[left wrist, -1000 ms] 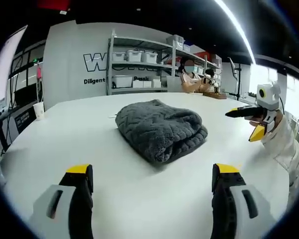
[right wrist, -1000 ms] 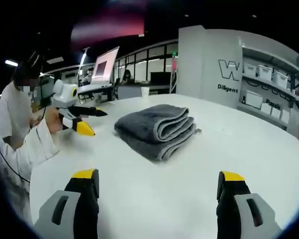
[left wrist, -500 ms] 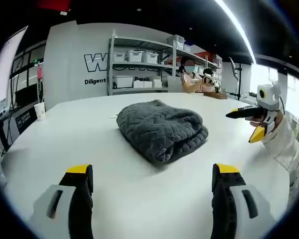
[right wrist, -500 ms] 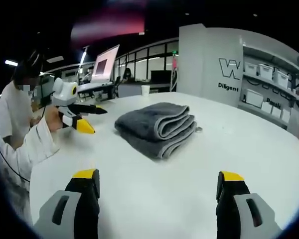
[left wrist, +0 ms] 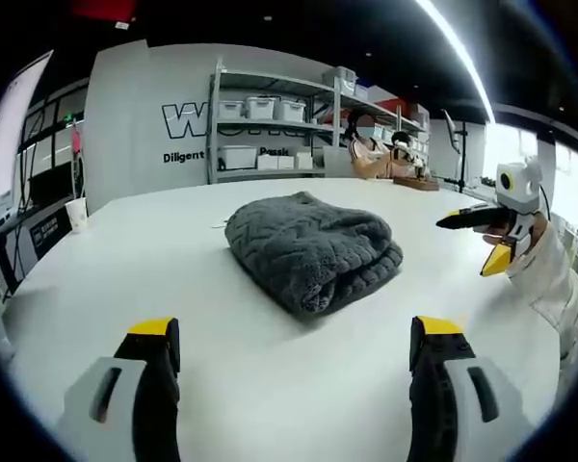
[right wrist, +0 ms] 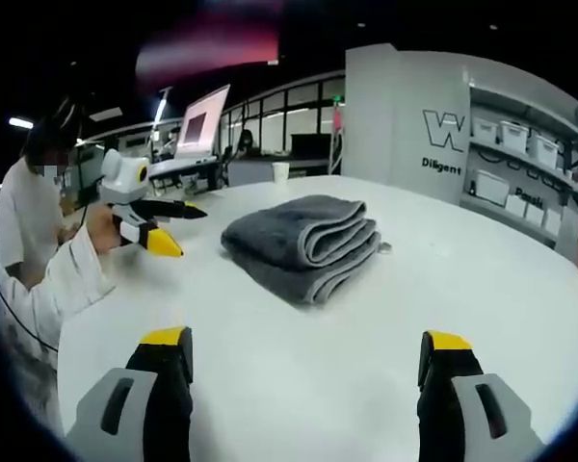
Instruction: Open the folded towel by lifting each exposed corner and separating the folded layers until the towel lies flat within the target outline without major curled edges
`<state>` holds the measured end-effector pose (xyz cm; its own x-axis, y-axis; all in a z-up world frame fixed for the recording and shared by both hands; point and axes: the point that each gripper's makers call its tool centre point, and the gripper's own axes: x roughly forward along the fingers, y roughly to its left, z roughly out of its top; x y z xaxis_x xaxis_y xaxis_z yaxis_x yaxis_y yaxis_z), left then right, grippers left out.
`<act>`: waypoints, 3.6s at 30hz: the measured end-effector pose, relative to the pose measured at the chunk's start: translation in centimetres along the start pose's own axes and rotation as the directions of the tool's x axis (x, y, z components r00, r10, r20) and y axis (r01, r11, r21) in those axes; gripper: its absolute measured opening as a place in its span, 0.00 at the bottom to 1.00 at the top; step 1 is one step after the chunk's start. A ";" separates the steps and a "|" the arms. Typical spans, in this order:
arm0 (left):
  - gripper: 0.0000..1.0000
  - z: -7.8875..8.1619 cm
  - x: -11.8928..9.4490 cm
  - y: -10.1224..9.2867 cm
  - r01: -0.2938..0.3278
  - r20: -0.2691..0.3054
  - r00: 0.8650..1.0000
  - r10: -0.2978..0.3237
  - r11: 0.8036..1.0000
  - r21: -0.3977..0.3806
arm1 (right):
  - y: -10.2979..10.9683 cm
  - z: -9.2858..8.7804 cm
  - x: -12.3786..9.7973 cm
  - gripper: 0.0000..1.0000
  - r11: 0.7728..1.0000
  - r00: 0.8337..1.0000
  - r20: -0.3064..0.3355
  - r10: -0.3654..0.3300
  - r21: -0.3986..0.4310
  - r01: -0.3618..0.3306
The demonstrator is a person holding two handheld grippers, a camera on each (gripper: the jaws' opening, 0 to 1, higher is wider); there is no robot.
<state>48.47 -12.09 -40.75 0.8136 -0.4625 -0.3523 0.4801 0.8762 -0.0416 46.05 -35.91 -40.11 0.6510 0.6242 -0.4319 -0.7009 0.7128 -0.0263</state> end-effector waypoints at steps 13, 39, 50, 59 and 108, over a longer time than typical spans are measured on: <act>0.98 -0.1 0.0 0.2 -0.006 -0.005 1.000 0.006 1.000 -0.004 | 0.1 -0.3 0.1 0.97 1.000 1.000 -0.015 0.002 -0.002 -0.002; 0.98 -0.2 0.0 0.0 -0.003 -0.019 1.000 0.004 1.000 0.026 | -0.1 0.7 0.3 0.96 0.999 0.999 0.042 -0.008 0.036 0.007; 0.98 -0.1 -0.2 0.2 -0.010 -0.013 1.000 0.011 1.000 0.028 | 0.0 1.3 0.5 0.96 0.997 0.997 0.075 -0.018 0.070 0.012; 0.98 -0.2 -0.2 0.2 -0.011 -0.016 1.000 0.011 1.000 0.026 | -0.1 1.7 0.9 0.96 0.995 0.994 0.101 -0.033 0.096 0.024; 0.97 5.1 2.2 -6.2 0.084 0.046 0.995 -0.093 0.984 0.159 | -6.1 -0.8 -0.4 0.95 0.942 0.966 0.036 -0.256 0.235 0.241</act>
<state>48.98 -19.23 -36.53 0.7799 -0.5476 -0.3031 0.5930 0.8014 0.0779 49.85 -40.70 -40.49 0.8190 0.4317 -0.3780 -0.4344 0.8969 0.0831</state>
